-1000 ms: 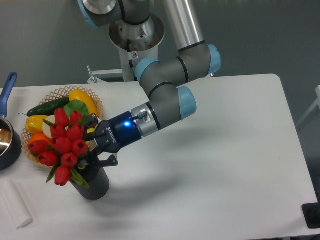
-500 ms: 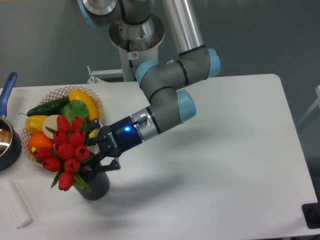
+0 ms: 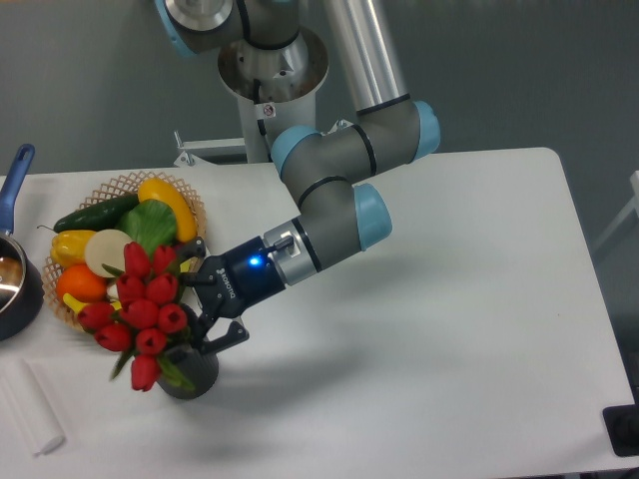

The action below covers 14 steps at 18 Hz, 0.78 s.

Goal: Insert the flowers into the vase
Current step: 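Lower the tulip stems down into the black vase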

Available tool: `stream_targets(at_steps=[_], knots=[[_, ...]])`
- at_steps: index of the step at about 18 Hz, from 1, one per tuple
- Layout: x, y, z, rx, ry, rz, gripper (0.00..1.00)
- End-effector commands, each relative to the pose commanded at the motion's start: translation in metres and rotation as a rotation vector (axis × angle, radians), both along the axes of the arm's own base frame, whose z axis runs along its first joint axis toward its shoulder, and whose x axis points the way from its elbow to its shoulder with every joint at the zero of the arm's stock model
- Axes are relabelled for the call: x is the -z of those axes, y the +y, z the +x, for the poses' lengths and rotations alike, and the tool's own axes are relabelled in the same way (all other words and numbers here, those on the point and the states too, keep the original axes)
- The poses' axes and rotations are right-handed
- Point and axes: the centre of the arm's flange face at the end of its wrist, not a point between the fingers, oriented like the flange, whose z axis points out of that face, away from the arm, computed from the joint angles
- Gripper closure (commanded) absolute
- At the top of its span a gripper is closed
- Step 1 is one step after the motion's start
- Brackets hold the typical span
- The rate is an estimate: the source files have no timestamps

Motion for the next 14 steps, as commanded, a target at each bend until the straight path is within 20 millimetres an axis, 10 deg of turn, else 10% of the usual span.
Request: stream_targets(at_steps=[14], knots=[[-0.024,-0.003,-0.007,-0.030,0.312,-0.166,0.00]])
